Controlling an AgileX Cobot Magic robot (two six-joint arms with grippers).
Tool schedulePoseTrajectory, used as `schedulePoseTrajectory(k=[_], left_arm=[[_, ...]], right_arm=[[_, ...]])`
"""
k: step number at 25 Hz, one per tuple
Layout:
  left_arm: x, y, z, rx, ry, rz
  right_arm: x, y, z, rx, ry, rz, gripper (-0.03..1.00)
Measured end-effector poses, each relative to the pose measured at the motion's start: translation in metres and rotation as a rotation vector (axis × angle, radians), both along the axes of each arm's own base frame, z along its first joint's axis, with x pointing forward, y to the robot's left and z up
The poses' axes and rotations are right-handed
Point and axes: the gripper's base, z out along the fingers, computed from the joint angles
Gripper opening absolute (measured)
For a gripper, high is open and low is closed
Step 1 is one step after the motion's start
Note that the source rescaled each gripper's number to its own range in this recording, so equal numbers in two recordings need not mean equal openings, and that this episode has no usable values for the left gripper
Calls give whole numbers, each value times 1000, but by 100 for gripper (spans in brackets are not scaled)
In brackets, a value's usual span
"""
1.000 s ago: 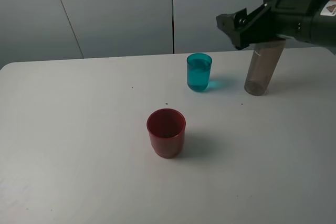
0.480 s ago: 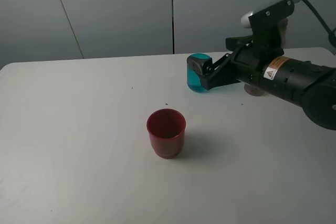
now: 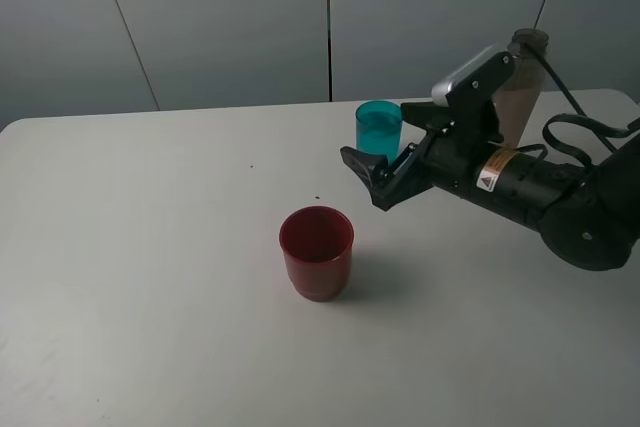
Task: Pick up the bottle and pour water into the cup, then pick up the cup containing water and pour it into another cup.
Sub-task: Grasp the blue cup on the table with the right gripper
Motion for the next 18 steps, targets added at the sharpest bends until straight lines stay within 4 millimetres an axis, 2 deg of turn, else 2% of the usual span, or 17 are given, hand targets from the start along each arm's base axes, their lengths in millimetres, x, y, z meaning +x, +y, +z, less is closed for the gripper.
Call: schedulePoseTrajectory(k=[18], left_arm=[[0,0,0,0,0,0]], right_arm=[[36,0,-31,-36,12,-14,99]])
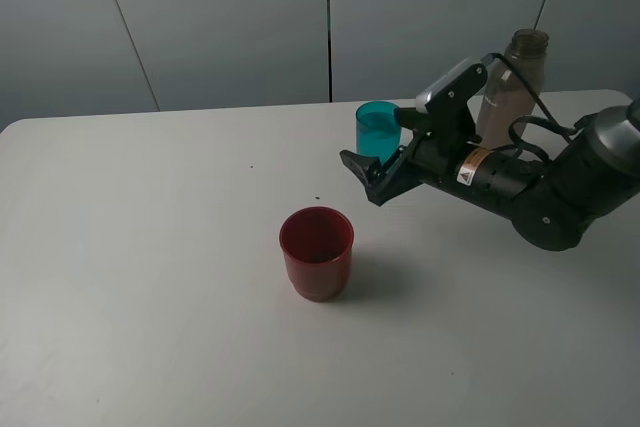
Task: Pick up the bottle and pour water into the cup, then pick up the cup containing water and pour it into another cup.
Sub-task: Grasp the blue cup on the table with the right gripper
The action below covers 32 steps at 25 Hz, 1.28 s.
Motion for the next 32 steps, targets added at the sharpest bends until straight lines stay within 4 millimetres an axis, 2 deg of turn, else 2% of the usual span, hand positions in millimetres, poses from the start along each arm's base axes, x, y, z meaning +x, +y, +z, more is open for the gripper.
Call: schedulePoseTrajectory(k=[9,32], left_arm=[[0,0,0,0,0,0],[0,0,0,0,0,0]], right_arm=[[9,-11,-18,5,49,-79,99],[58,1,-49,30,25,-132,99]])
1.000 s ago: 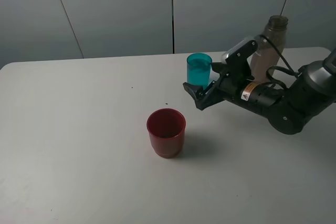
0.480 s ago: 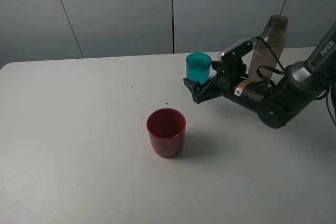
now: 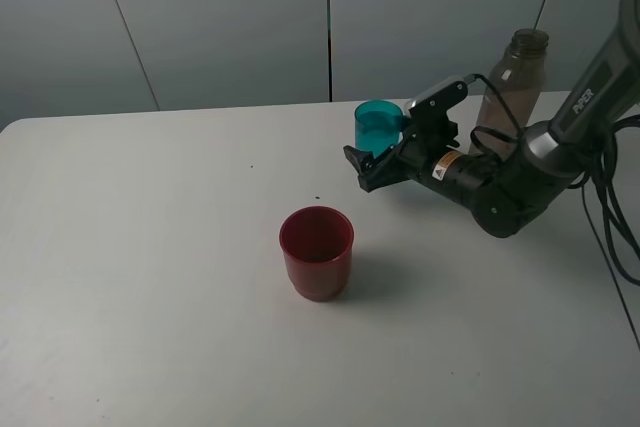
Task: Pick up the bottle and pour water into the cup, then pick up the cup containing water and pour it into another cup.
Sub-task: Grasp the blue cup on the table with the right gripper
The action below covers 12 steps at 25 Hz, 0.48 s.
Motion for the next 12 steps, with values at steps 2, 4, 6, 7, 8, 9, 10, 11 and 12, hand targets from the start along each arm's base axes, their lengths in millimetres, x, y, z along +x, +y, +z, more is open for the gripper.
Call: schedulePoseTrajectory(k=[2,4,6,7,8,9,10,11,12], left_arm=[[0,0,0,0,0,0],[0,0,0,0,0,0],[0,0,0,0,0,0],[0,0,0,0,0,0],[0,0,0,0,0,0],[0,0,0,0,0,0],[0,0,0,0,0,0],[0,0,0,0,0,0],[0,0,0,0,0,0]], right_arm=[[4,1,-3,5,-3,-1,99],[7,2,-6,6,-2,-2,99],[11,4,-7,4,-3,-2,99],[12,4,-8,2,-1,-3,99],[14,5,-9,1,-2,-3,99],[16,5,-10,0,1,-4,99],[17,6,-12,-1,4,-5,99],[19,6,-13,0,6,-3,99],[19,6,-14,3,9,-4,99]])
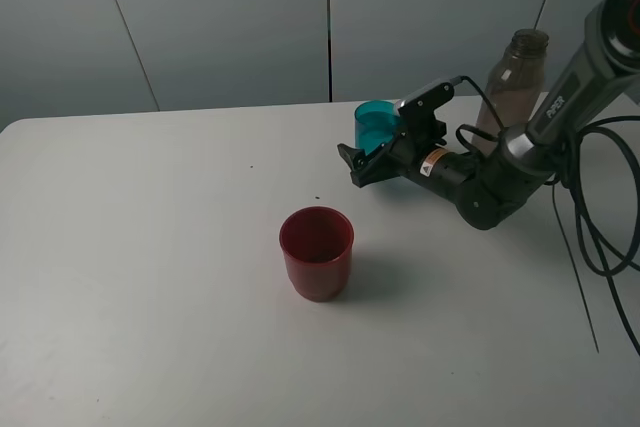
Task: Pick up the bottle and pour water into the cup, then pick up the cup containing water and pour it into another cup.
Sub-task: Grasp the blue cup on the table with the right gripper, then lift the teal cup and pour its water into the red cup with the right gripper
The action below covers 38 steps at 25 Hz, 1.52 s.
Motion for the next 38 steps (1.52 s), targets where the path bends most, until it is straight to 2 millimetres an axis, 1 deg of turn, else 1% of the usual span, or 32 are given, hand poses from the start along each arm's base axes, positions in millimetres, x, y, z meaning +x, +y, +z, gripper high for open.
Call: schedulePoseTrajectory(k=[3,4,5,6,7,8,32,35,38], left_arm=[[0,0,0,0,0,0],[0,0,0,0,0,0],[0,0,0,0,0,0],[0,0,0,0,0,0],[0,0,0,0,0,0],[0,0,0,0,0,0],[0,0,0,0,1,0],[0,0,0,0,1,0],[0,0,0,0,1,0]], right_arm=[[1,-1,-3,3,11,-17,99],[1,-2,-3,5,11,-25,87],[2,-2,-3,7,12,-36,67],[2,-3,-2,8,13,-41,33],[2,-3,-2,15,14,-44,4],[2,-3,-2,16,12,-44,8],[1,-2,-2,38,29,-41,8],[-1,-2,4,32,39,-25,7],[-5,1,20,31,30,20,7]])
